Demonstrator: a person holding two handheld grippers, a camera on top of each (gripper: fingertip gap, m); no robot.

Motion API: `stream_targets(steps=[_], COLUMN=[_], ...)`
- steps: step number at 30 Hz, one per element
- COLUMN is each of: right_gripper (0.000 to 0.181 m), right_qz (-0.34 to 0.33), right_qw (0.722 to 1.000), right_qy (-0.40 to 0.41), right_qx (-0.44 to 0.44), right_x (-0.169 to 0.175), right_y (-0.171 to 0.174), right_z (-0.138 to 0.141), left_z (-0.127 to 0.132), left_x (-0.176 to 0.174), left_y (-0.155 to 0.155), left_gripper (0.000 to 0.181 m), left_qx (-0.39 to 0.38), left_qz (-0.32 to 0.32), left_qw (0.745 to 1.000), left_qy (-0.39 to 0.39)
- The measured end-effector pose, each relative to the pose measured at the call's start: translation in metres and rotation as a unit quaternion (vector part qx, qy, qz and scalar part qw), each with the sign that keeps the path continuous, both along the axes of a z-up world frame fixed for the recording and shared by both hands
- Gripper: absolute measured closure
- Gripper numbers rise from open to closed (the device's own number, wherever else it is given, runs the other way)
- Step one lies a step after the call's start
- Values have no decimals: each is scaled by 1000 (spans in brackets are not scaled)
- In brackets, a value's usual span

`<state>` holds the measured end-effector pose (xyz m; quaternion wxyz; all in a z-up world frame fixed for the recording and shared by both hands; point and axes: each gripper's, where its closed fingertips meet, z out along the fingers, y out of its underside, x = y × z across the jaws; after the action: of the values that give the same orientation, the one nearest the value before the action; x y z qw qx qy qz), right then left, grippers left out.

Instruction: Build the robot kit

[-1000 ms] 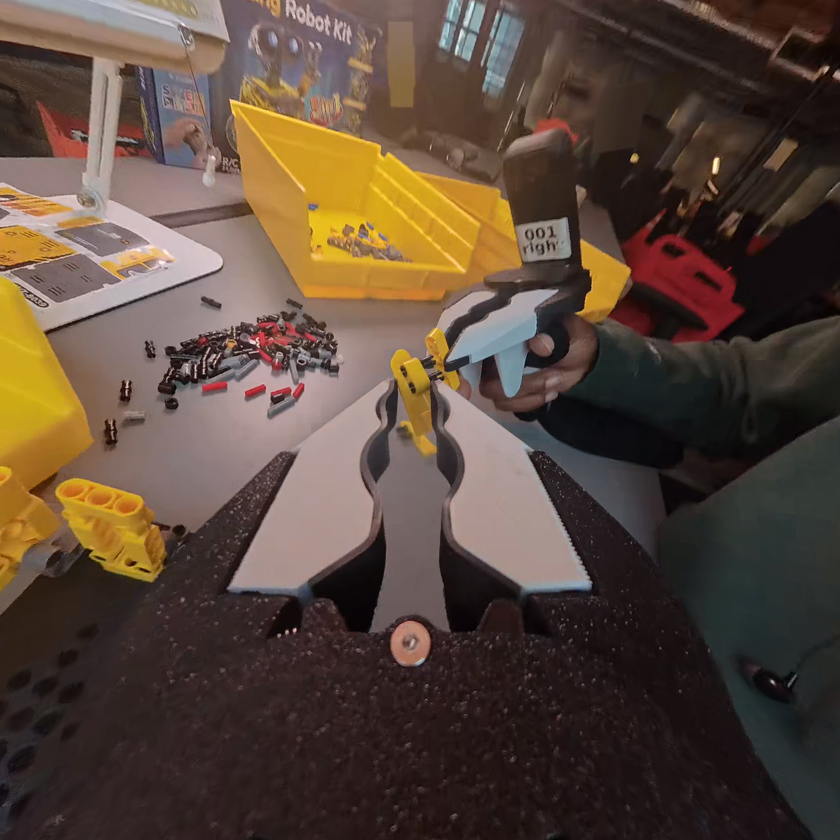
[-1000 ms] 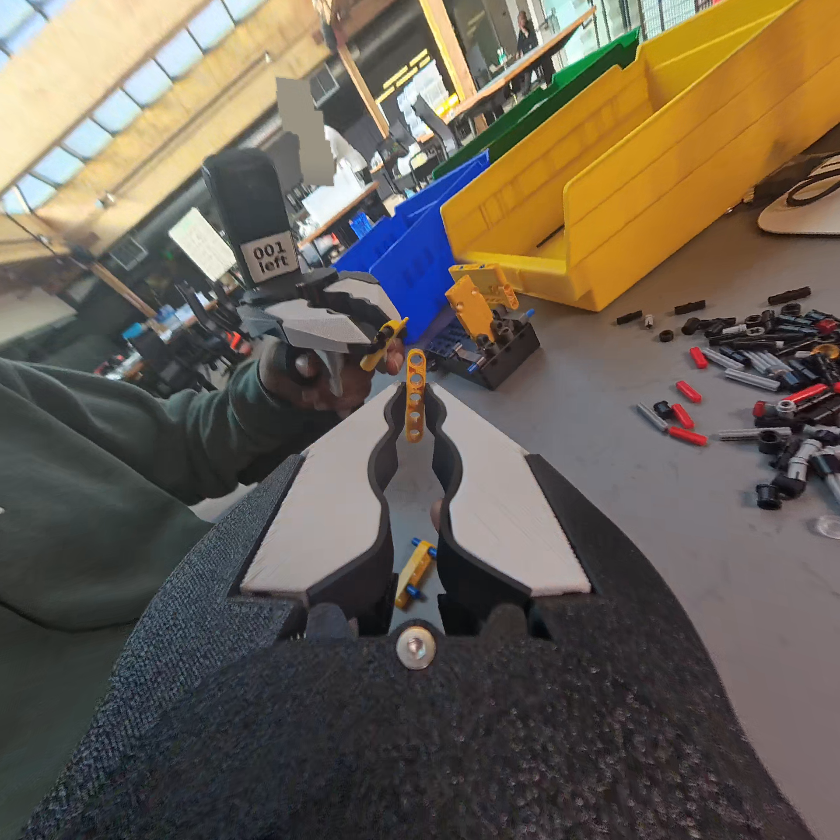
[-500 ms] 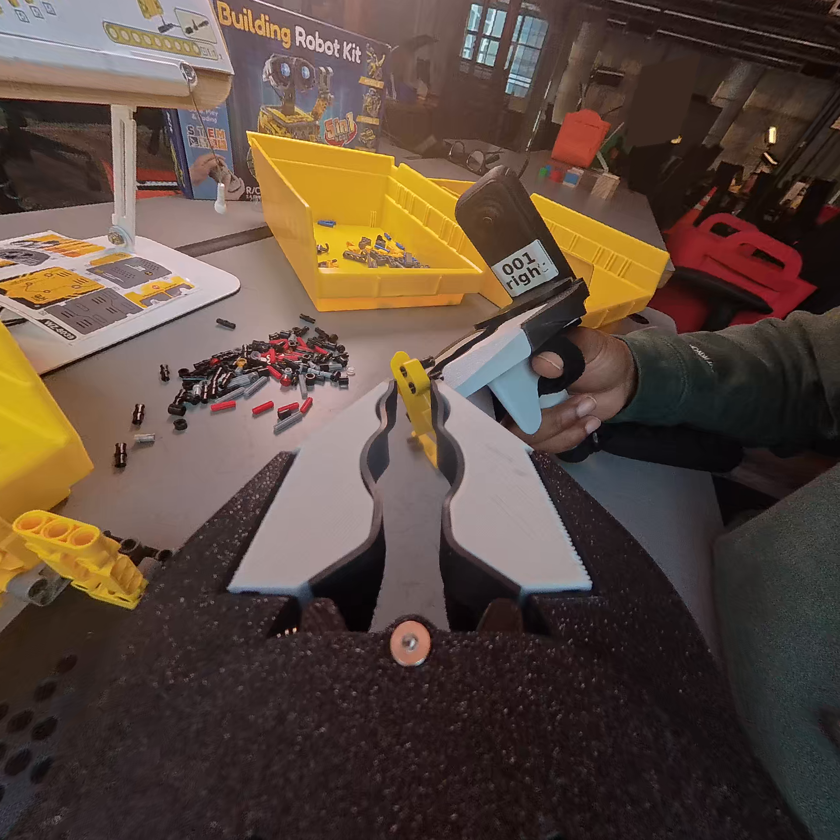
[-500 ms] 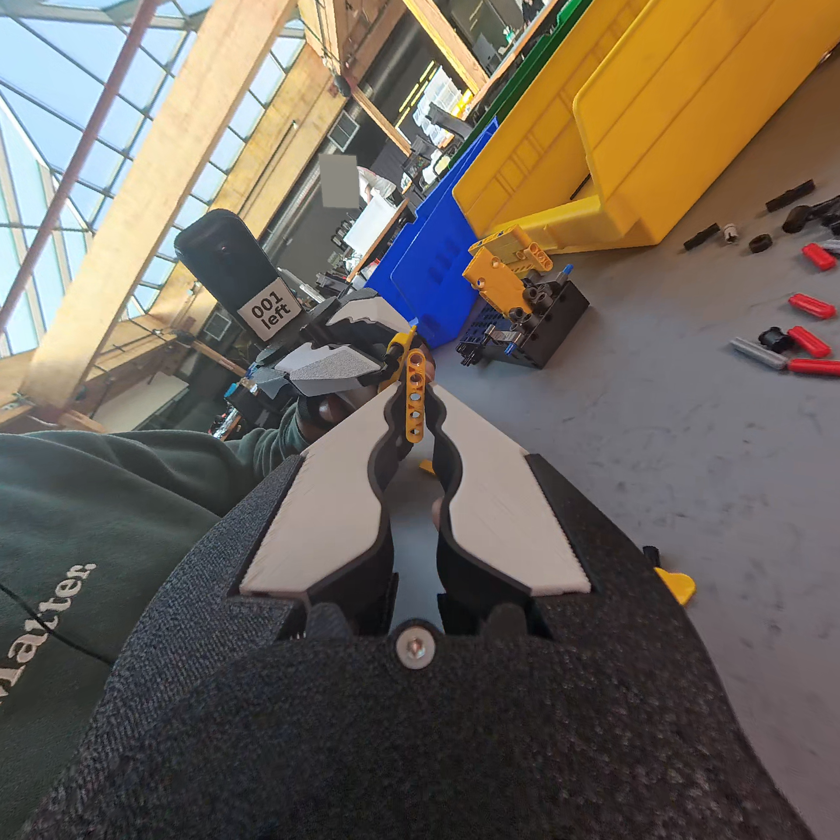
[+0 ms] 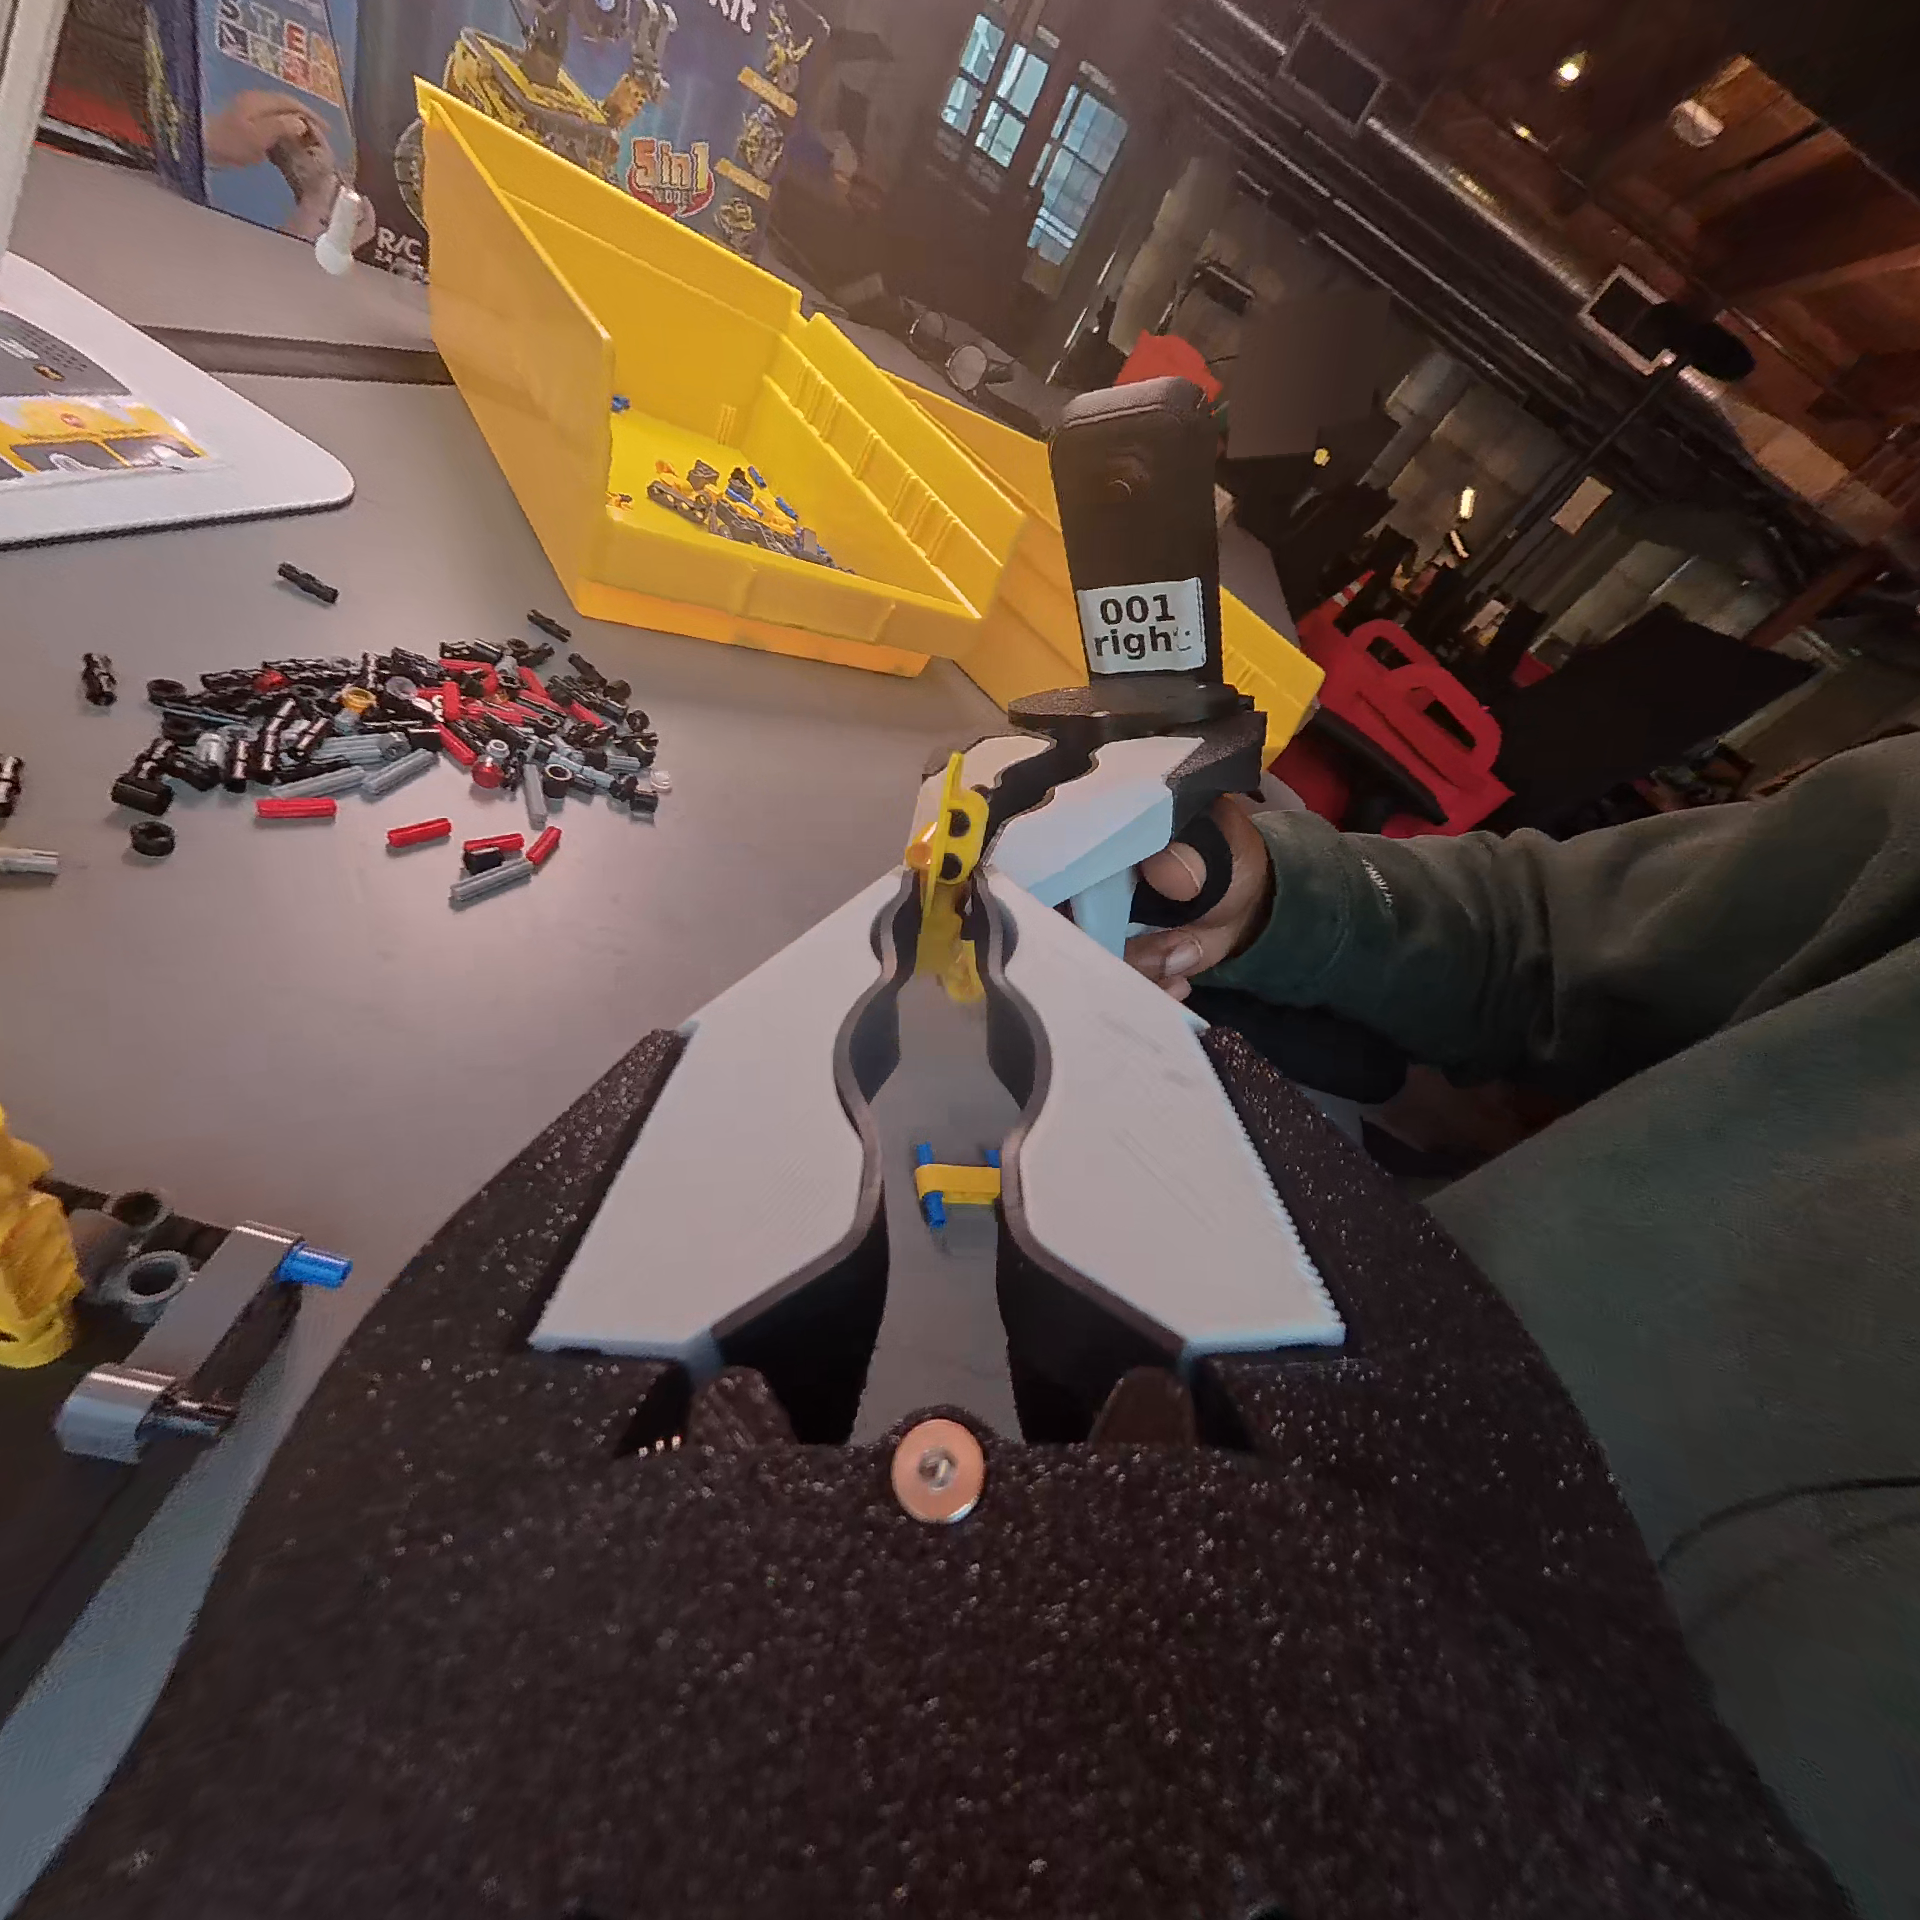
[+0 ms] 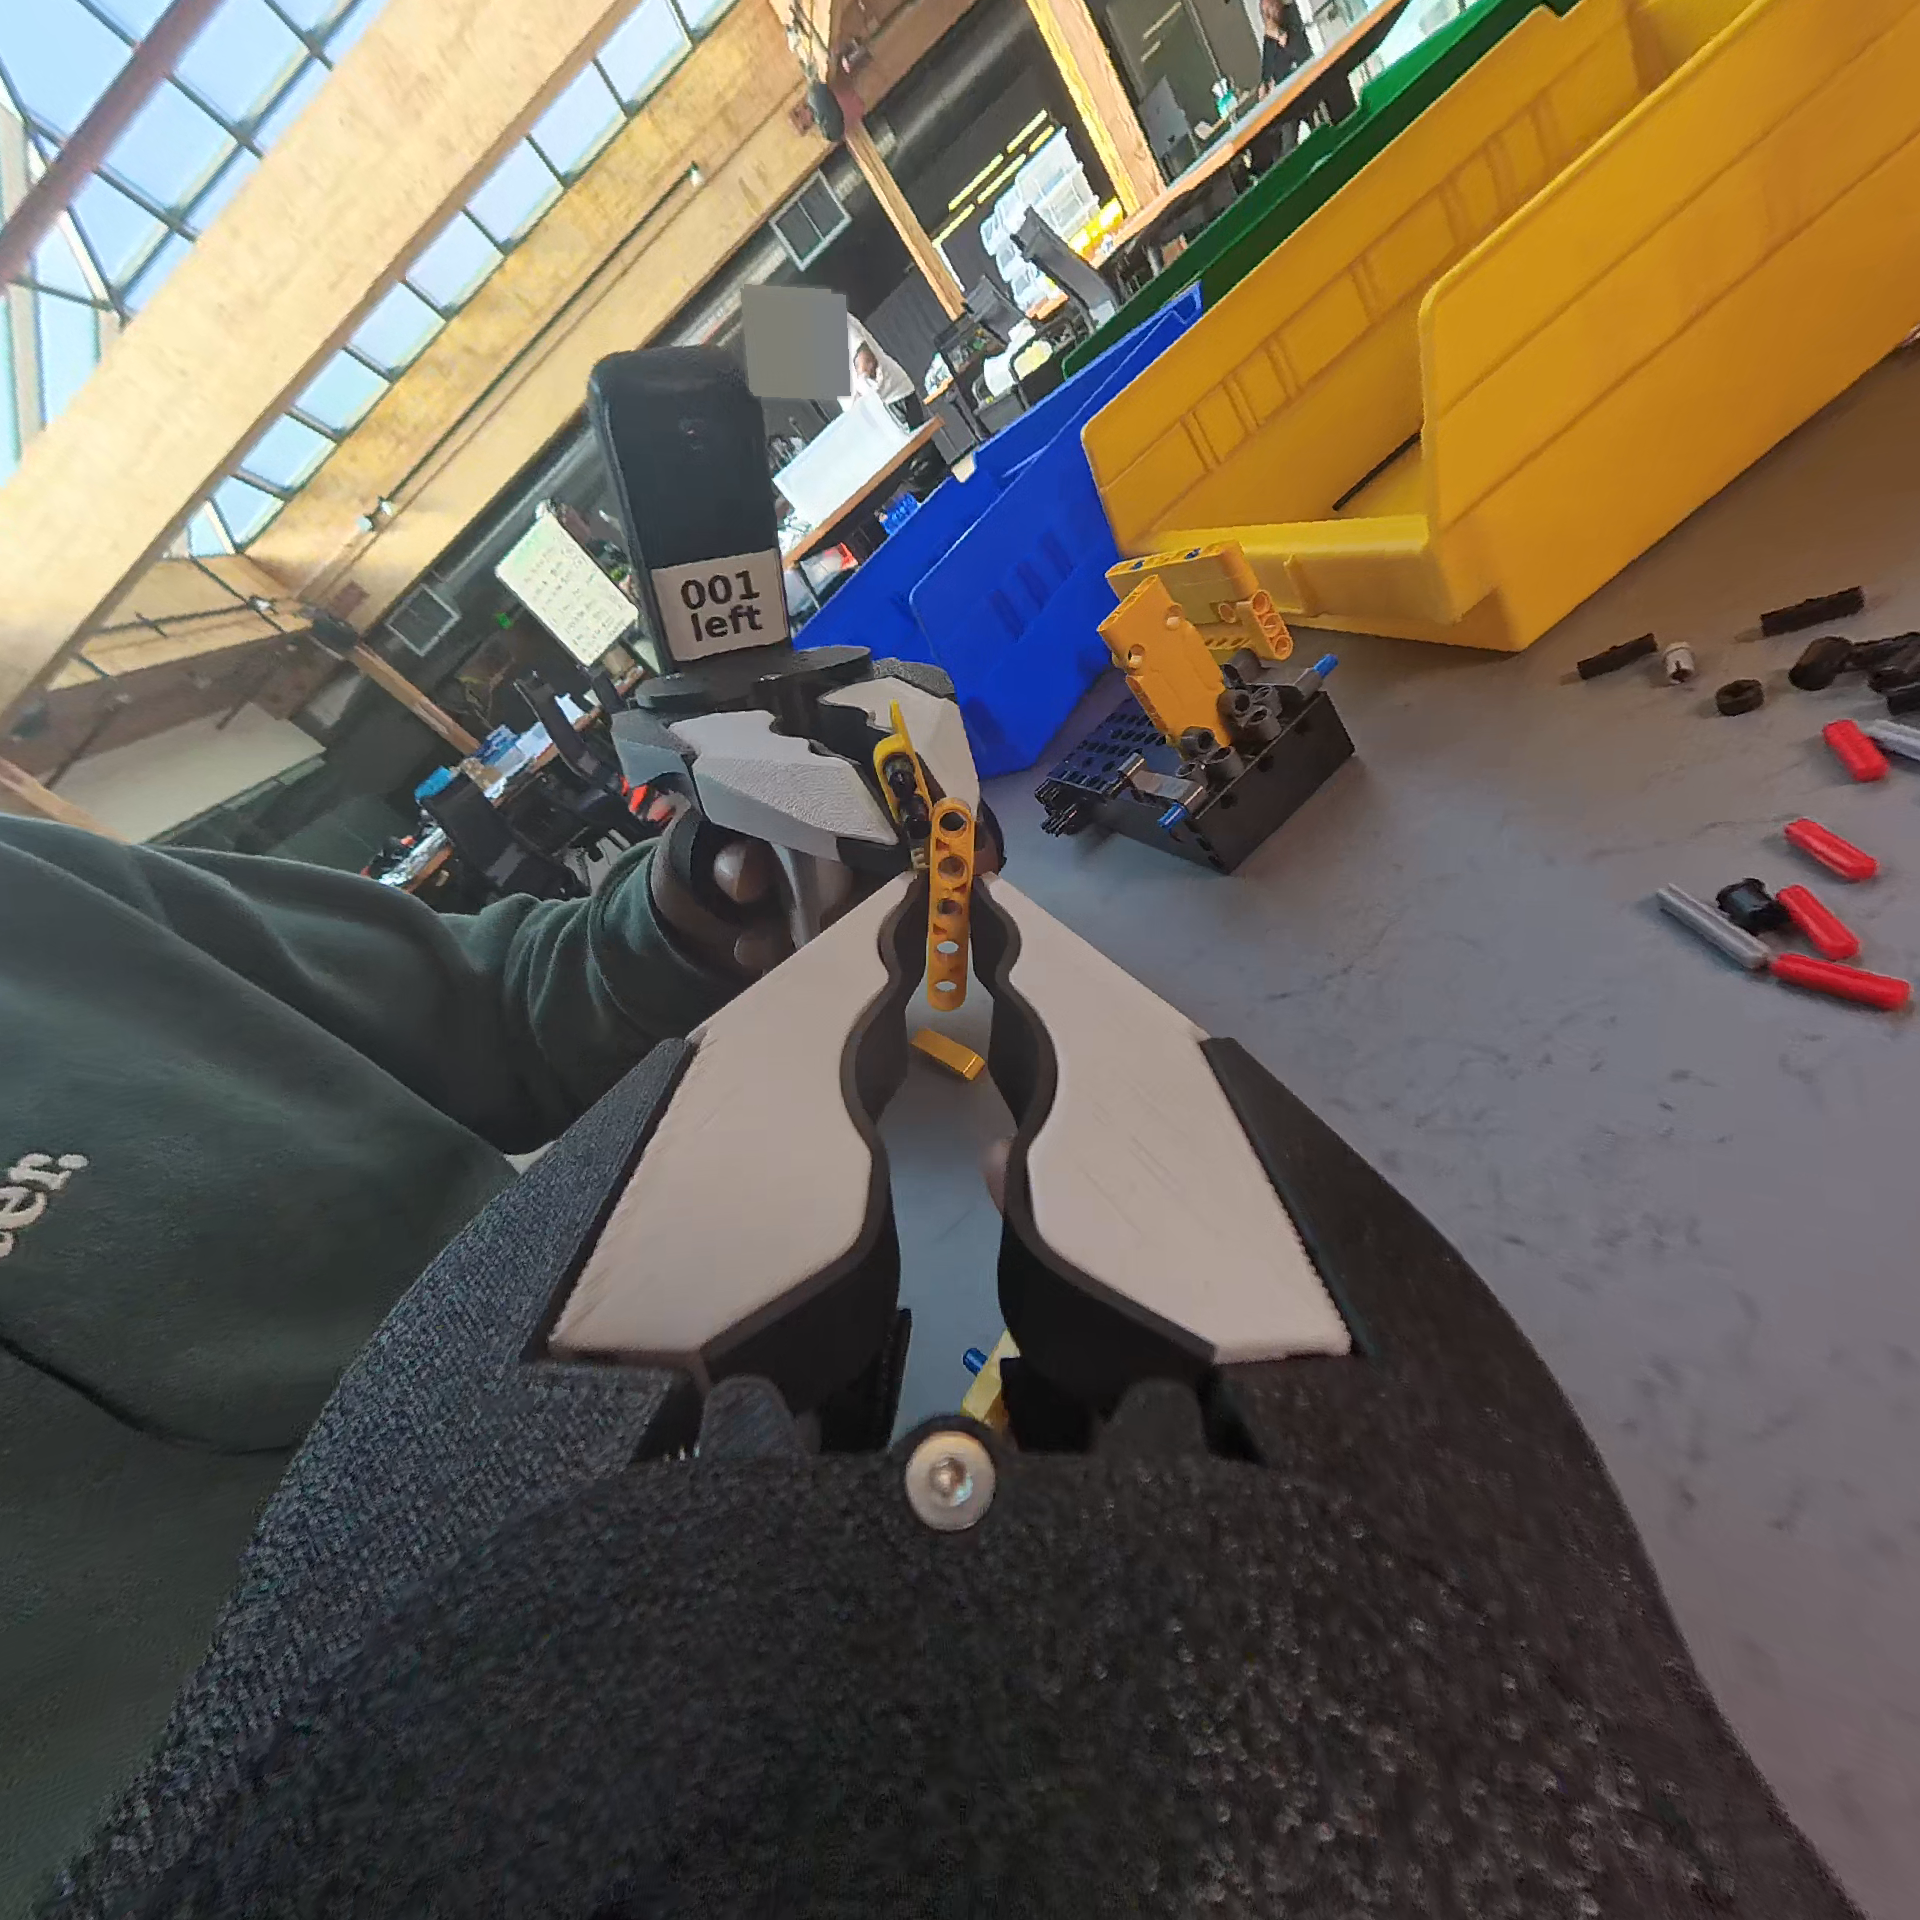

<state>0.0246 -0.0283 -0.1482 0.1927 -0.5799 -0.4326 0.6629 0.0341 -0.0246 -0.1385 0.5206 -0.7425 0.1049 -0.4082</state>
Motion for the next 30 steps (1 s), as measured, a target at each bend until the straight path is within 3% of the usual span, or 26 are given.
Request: stream_targets(steps=[4,10,19,30], right_gripper=[174,174,174,174], right_qz=[11,16,42,65], right_qw=[998,998,988,987], right_qy=[19,49,107,97], right_qx=[53,33,-103,-112], right_x=[3,10,17,14], right_y=[-6,-1,5,-4], right_z=[6,20,44,37], left_z=[5,22,30,19], left_x=[2,0,9,14], left_y=[-6,-12,-11,-16], left_gripper=[174,178,179,179], left_qx=[-20,-12,0,-38], left_qz=[-36,-67,-73,-88], left_qw=[997,987,987,988], left_qy=[-67,-143,-140,-122])
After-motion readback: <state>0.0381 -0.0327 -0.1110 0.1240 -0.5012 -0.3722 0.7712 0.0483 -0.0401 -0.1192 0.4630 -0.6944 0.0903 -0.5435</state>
